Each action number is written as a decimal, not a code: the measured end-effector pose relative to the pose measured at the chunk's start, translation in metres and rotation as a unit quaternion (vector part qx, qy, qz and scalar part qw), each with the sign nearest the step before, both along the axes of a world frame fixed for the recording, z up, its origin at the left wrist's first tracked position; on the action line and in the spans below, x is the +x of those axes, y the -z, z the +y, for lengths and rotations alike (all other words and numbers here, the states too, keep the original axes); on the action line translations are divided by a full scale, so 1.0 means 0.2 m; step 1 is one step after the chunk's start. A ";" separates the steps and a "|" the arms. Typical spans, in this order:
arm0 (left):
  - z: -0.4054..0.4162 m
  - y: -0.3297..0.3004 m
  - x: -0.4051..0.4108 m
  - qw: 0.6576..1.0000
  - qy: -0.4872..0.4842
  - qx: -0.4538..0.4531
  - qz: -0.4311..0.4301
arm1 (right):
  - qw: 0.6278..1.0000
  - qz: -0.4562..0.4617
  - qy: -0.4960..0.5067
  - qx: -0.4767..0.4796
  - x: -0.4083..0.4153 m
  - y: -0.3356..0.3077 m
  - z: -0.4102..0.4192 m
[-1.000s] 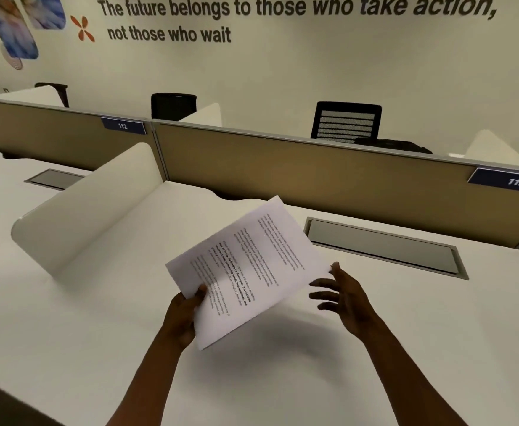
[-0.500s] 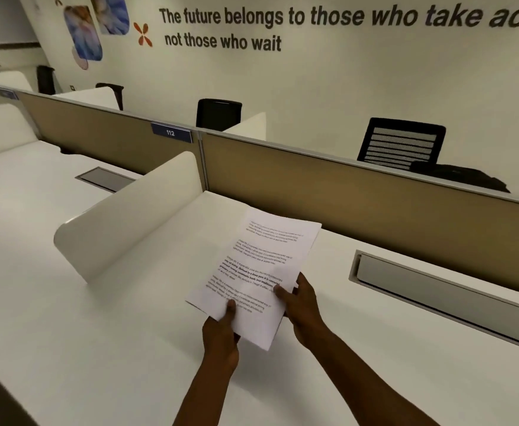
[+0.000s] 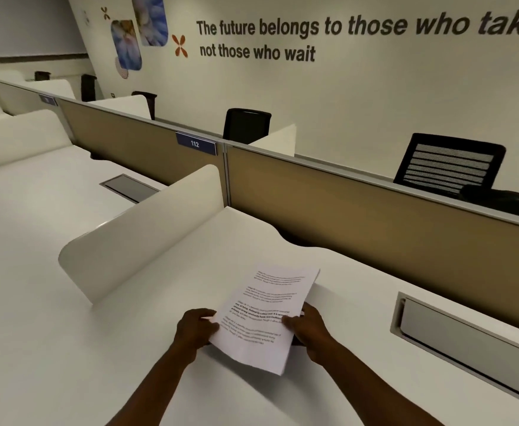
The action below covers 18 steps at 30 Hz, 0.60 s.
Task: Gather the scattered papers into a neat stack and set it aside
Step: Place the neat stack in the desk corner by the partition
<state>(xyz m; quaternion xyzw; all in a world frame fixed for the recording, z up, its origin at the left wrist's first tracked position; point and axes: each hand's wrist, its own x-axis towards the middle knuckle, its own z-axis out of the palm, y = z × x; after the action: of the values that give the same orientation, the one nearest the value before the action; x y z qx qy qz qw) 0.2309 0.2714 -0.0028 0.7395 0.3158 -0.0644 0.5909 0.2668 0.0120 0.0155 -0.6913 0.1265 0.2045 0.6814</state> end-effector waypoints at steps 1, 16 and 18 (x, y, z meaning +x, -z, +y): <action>0.01 0.00 0.05 0.999 0.003 0.043 -0.008 | 1.000 0.004 0.023 -0.008 0.05 0.02 0.02; 0.35 0.12 0.78 0.951 0.013 0.297 -0.088 | 0.980 -0.085 0.091 -0.157 0.76 0.09 0.54; 0.42 0.12 0.89 0.949 0.015 0.304 -0.087 | 0.978 -0.086 0.073 -0.175 0.86 0.11 0.60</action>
<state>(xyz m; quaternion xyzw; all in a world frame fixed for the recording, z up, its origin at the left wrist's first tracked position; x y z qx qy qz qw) 0.4080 0.3556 -0.0276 0.8915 0.2569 0.0901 0.3620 0.4389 0.1321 -0.0065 -0.8039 0.1511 0.0685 0.5711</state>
